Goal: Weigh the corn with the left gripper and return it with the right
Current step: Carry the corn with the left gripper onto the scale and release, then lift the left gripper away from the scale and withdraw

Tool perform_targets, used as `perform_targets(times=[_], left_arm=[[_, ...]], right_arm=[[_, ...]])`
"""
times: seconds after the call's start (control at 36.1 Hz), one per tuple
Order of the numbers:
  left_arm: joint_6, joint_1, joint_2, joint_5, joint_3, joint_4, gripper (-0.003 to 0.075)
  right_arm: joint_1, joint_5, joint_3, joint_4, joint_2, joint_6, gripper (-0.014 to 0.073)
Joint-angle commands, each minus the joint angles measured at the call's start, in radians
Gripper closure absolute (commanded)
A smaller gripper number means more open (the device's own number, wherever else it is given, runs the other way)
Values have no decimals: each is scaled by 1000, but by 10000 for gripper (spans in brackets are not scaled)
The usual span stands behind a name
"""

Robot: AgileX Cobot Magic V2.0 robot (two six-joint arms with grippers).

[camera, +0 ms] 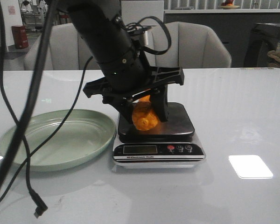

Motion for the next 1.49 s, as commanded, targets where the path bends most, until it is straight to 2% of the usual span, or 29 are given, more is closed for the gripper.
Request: perform_targets(times=[0.0, 0.19, 0.39, 0.66, 0.86, 1.02, 1.22, 1.47], left_arm=[[-13, -12, -34, -50, -47, -35, 228], [-13, -16, -44, -48, -65, -29, 228], [-13, -9, -107, -27, -63, 75, 229], [-13, 5, -266, -49, 51, 163, 229], [-13, 43, -449, -98, 219, 178, 229], [-13, 66, -678, -154, 420, 189, 229], [-13, 67, -913, -159, 600, 271, 229], [-13, 67, -1235, -166, 803, 273, 229]], right_arm=[[-6, -83, 11, -11, -18, -7, 397], [-6, -83, 11, -11, -18, -7, 397], [-6, -83, 11, -11, -18, -7, 397], [-6, -83, 11, -11, -18, -7, 397], [-6, -83, 11, -11, -18, -7, 397], [-6, -83, 11, -11, -18, -7, 397], [-6, -83, 11, -11, -18, -7, 397], [-6, -83, 11, -11, -18, -7, 397]])
